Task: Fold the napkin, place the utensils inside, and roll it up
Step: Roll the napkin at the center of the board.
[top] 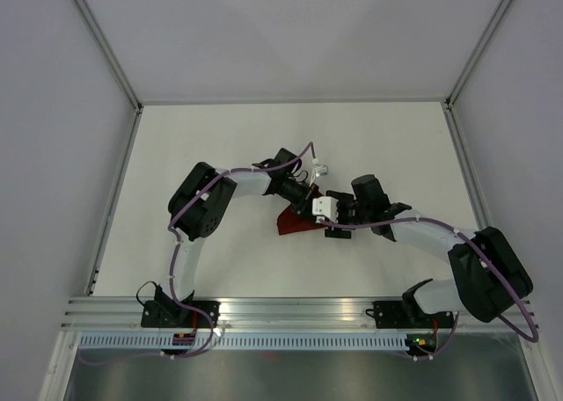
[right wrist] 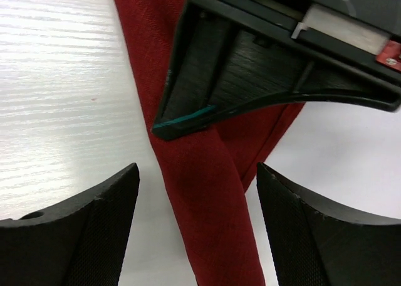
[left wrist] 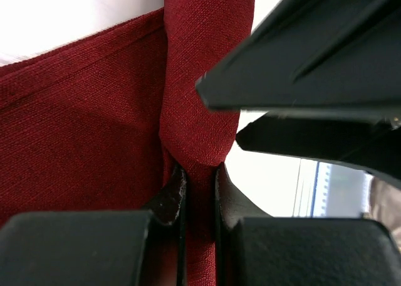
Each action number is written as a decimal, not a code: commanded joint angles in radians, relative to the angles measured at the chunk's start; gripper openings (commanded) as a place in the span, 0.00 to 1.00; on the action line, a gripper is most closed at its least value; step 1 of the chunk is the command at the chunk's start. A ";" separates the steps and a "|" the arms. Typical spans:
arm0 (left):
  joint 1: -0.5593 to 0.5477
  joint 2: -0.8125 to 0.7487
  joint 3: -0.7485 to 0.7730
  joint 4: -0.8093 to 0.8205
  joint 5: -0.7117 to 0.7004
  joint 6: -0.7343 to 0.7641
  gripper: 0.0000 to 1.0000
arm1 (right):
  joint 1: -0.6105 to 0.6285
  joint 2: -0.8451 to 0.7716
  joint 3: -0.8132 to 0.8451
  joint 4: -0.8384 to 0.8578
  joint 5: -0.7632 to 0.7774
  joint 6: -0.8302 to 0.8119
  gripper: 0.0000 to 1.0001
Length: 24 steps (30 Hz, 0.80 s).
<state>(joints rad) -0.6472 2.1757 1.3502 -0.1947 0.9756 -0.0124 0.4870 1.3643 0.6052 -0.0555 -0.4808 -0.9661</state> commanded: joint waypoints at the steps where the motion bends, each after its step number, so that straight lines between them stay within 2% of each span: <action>1: -0.005 0.110 -0.045 -0.207 -0.109 0.009 0.04 | 0.030 -0.001 -0.021 0.039 0.031 -0.043 0.80; 4: -0.003 0.119 -0.033 -0.221 -0.103 0.035 0.04 | 0.042 0.009 -0.028 0.029 0.036 -0.049 0.76; 6: -0.003 0.121 -0.029 -0.226 -0.106 0.042 0.05 | 0.051 0.021 -0.030 0.032 0.051 -0.051 0.69; 7: -0.003 0.119 -0.031 -0.227 -0.103 0.042 0.05 | 0.053 0.027 -0.027 0.032 0.054 -0.049 0.63; 9: -0.003 0.119 -0.029 -0.230 -0.103 0.045 0.06 | 0.058 0.042 -0.024 0.026 0.059 -0.046 0.58; 10: -0.002 0.116 -0.031 -0.230 -0.103 0.045 0.07 | 0.056 0.047 -0.021 0.026 0.061 -0.045 0.50; 12: -0.003 0.111 -0.029 -0.230 -0.104 0.045 0.11 | 0.058 0.048 -0.021 0.019 0.062 -0.043 0.43; 13: -0.002 0.108 -0.029 -0.230 -0.107 0.045 0.14 | 0.056 0.050 -0.019 0.013 0.061 -0.042 0.36; 15: -0.003 0.093 -0.025 -0.223 -0.117 0.035 0.23 | 0.056 0.053 -0.019 -0.004 0.061 -0.040 0.29; 17: -0.002 0.076 -0.028 -0.207 -0.142 0.023 0.32 | 0.058 0.058 -0.013 -0.020 0.057 -0.045 0.28; 20: 0.006 0.032 -0.040 -0.158 -0.156 -0.043 0.41 | 0.058 0.070 -0.004 -0.053 0.053 -0.052 0.24; 24: 0.021 -0.022 -0.063 -0.074 -0.167 -0.113 0.49 | 0.056 0.082 -0.002 -0.079 0.054 -0.060 0.22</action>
<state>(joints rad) -0.6415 2.1647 1.3422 -0.2512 0.9951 -0.0654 0.5453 1.4181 0.5926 -0.0669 -0.4305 -1.0191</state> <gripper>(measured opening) 0.475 0.308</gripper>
